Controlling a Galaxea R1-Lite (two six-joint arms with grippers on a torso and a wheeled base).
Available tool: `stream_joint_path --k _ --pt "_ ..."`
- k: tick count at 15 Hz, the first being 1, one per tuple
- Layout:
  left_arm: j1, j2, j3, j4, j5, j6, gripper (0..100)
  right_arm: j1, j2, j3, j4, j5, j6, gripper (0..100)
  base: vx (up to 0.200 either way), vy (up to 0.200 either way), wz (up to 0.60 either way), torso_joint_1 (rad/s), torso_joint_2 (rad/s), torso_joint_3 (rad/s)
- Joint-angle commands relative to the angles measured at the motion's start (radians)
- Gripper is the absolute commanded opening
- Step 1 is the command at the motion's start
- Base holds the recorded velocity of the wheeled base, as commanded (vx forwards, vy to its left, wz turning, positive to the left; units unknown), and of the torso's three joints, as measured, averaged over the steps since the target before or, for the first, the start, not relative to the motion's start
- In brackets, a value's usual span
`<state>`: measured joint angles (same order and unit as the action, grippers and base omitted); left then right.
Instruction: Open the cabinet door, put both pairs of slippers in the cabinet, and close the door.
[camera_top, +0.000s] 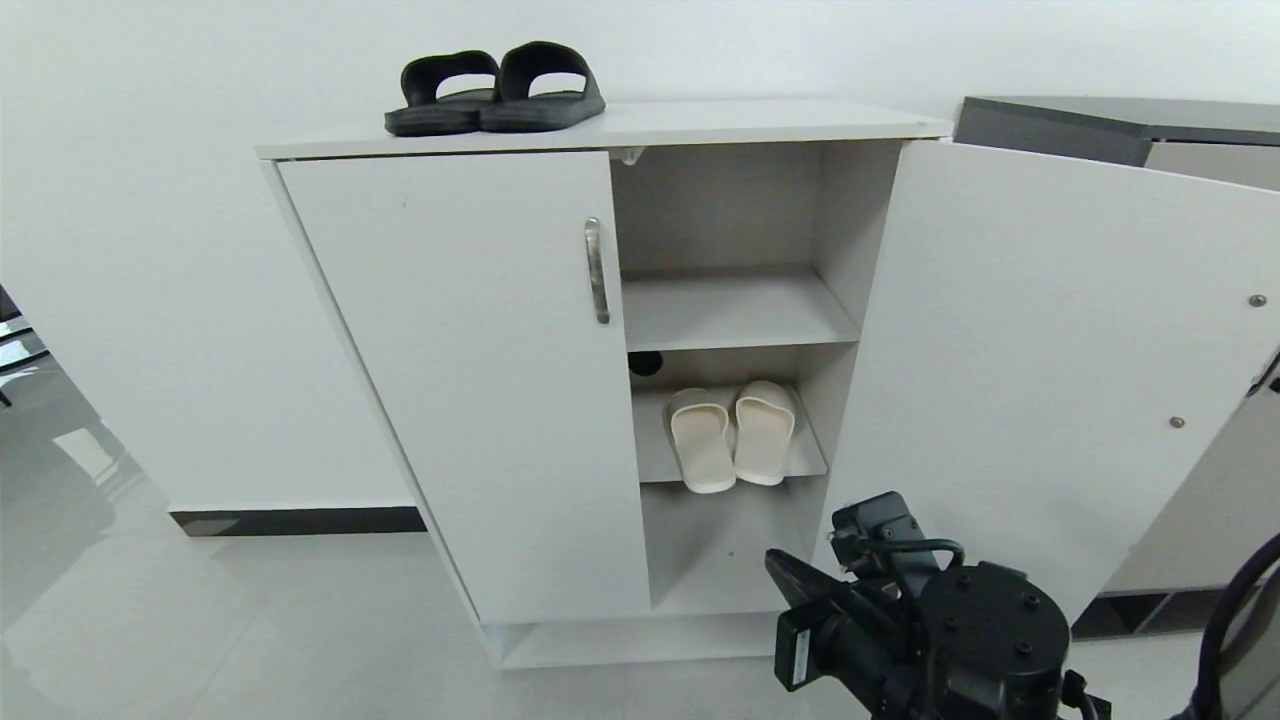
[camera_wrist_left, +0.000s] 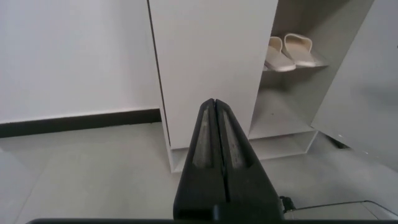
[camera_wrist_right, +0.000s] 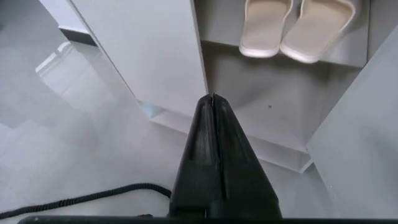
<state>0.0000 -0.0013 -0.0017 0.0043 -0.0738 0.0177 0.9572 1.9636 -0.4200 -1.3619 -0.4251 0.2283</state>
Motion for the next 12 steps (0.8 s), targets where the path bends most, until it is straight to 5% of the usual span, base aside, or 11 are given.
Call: stream_joint_path --k 1,4,7,12 --pt "0.0 0.001 0.0 0.0 0.0 0.001 0 0.0 0.001 0.004 -0.002 0.002 0.002 0 0.0 0.0 0.0 -0.002 0.0 0.1" --pt "0.0 0.001 0.0 0.0 0.0 -0.004 0 0.002 -0.025 0.078 -0.054 0.137 0.034 0 0.0 0.0 0.0 0.0 0.0 0.0" --pt "0.0 0.001 0.0 0.0 0.0 -0.004 0 0.002 -0.04 0.159 -0.095 0.275 0.037 0 0.0 0.2 0.0 -0.001 0.0 0.01" --pt "0.0 0.001 0.0 0.0 0.0 -0.004 0 -0.011 -0.029 0.191 -0.14 0.315 0.039 0 0.0 0.2 0.0 0.005 0.0 0.002"
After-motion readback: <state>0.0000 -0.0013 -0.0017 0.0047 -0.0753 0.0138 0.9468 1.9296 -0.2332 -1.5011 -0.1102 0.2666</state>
